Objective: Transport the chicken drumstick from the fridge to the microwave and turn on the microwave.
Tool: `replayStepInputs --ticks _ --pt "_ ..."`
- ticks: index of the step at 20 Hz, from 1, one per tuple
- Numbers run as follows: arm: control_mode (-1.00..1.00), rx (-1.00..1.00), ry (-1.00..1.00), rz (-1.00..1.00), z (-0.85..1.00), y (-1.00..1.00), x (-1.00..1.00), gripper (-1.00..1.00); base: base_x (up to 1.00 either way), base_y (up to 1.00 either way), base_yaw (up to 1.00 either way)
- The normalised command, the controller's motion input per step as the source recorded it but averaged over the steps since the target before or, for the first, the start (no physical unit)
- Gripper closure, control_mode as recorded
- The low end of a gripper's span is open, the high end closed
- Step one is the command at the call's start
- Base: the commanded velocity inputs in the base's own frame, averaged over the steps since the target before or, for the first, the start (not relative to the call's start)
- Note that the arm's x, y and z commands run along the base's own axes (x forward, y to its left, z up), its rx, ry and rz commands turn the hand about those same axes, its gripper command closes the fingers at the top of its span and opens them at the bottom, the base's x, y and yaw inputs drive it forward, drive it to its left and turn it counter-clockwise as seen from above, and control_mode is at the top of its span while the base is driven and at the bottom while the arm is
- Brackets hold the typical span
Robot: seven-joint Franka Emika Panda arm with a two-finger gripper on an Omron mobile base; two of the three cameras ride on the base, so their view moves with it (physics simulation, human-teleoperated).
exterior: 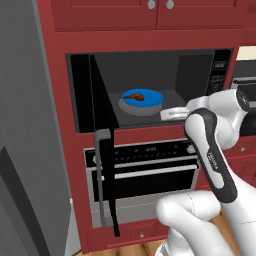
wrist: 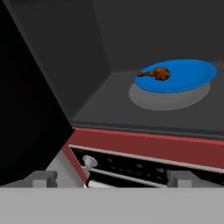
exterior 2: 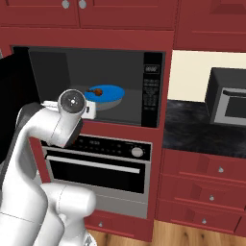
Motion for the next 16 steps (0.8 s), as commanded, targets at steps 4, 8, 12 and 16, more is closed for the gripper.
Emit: replayStepInputs --ticks 4,8,12,16 --pt "-1.0 0.12 0.06 0.0 0.12 0.0 -0.68 -1.0 0.0 0.0 0.0" --pt "-1.0 0.1 0.08 0.0 0.05 0.0 -0.61 -1.0 0.0 0.0 0.0" --pt "-1.0 0.1 0.1 0.0 0.01 0.04 -0.51 -1.0 0.0 0.0 0.0" --pt "-1.0 0.1 0.12 0.0 0.04 0.09 -0.52 -1.0 0.0 0.0 0.0"
